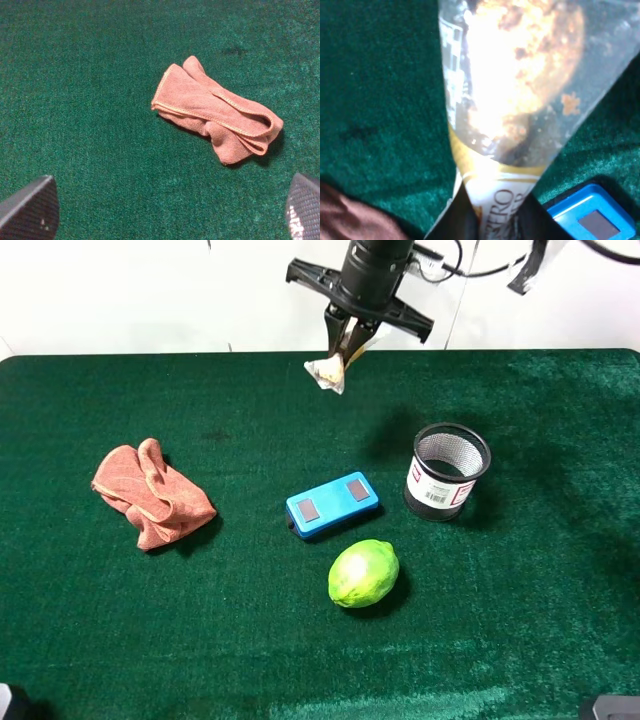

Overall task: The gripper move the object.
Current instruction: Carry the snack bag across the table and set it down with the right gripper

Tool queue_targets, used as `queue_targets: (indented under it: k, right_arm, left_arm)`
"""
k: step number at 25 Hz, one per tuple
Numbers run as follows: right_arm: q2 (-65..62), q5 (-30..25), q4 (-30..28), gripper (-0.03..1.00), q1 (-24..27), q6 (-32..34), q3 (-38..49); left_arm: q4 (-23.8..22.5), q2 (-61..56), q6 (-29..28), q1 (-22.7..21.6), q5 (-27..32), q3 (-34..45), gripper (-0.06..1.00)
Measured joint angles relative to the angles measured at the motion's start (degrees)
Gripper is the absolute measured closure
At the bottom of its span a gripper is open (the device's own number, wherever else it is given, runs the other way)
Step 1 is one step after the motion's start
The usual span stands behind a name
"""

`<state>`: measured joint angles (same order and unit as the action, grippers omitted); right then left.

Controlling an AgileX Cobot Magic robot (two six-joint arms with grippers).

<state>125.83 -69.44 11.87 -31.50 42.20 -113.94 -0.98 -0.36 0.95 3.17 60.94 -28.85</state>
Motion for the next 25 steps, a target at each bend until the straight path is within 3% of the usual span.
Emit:
queue_targets:
  k: [13, 25]
  right_arm:
    - [-8.4, -0.1, -3.9, 0.91, -0.1, -3.4, 0.6]
    - [-19.4, -0.2, -8.1, 0.91, -0.1, -3.5, 12.1]
  left_arm:
    - [0.0, 0.0, 0.0, 0.0, 0.0, 0.0, 0.03]
    - [0.0, 0.0, 0.0, 0.0, 0.0, 0.0, 0.03]
